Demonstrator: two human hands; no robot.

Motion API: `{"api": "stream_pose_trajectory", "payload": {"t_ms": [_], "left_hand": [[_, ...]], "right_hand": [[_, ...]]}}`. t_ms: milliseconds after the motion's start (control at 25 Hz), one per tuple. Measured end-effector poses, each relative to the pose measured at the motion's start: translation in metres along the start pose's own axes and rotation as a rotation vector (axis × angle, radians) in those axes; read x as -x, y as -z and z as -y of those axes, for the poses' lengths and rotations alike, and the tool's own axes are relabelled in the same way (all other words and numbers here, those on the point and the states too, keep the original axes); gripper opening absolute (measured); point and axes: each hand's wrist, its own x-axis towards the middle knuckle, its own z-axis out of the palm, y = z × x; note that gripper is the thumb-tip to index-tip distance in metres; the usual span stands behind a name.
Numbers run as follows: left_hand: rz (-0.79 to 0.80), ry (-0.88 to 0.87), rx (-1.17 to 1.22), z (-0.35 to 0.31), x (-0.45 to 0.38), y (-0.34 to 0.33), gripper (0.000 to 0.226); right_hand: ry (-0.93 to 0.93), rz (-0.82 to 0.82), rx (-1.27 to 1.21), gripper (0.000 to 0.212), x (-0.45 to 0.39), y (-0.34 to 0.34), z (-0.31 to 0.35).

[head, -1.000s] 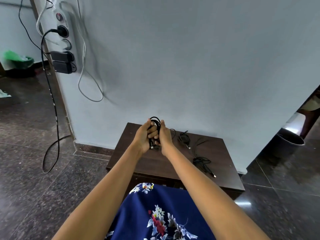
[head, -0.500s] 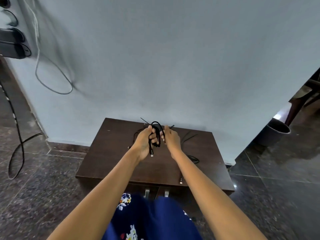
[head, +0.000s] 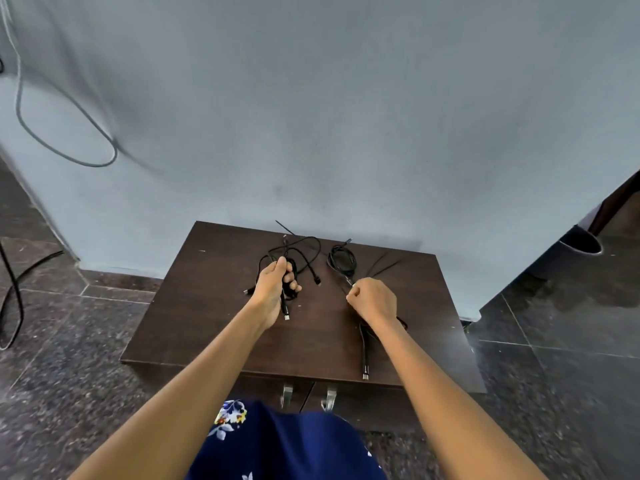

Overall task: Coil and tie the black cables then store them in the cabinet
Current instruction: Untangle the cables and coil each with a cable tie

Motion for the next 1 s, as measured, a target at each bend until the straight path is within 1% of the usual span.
{"api": "stream_pose_trajectory", "payload": {"t_ms": [120, 200, 320, 440, 520, 600, 720, 800, 840, 920, 1000], "left_hand": [[-0.036, -0.036, -0.01, -0.006, -0.001, 0.01, 0.037], [-0.053, -0.052, -0.004, -0.01, 0.0, 0.02, 0.037], [-0.051, -0.06, -0.027, -0.011, 0.006, 0.029, 0.036], [-0.044, -0.061, -0.031, -0.011, 0.014, 0.025, 0.036], [-0.021, -0.064, -0.04, -0.014, 0.016, 0.015, 0.035], [0.007, -0.066, -0.059, -0.017, 0.015, 0.002, 0.036], [0.056, -0.057, -0.075, -0.015, 0.007, -0.02, 0.036], [0.088, -0.044, -0.108, -0.012, -0.001, -0.032, 0.036], [0.099, -0.039, -0.131, -0.01, -0.006, -0.037, 0.036], [0.107, -0.04, -0.172, -0.007, -0.013, -0.044, 0.036], [0.108, -0.04, -0.197, -0.004, -0.021, -0.049, 0.036]], "right_hand": [[0.079, 0.008, -0.1, 0.019, 0.004, 0.002, 0.002], [0.116, 0.046, -0.134, 0.014, 0.009, 0.002, 0.003], [0.156, 0.101, -0.063, 0.014, 0.017, -0.002, 0.003], [0.233, 0.097, 0.039, 0.017, 0.023, -0.002, 0.005], [0.235, 0.1, 0.037, 0.02, 0.02, 0.001, 0.006], [0.132, 0.066, -0.062, 0.026, 0.011, 0.005, 0.003], [-0.138, -0.025, -0.228, 0.025, -0.016, 0.009, -0.015], [-0.286, -0.028, -0.305, 0.023, -0.033, 0.012, -0.03], [-0.336, -0.021, -0.323, 0.027, -0.04, 0.013, -0.035], [-0.37, -0.005, -0.313, 0.038, -0.051, 0.012, -0.037], [-0.353, 0.0, -0.264, 0.042, -0.06, 0.011, -0.034]]}}
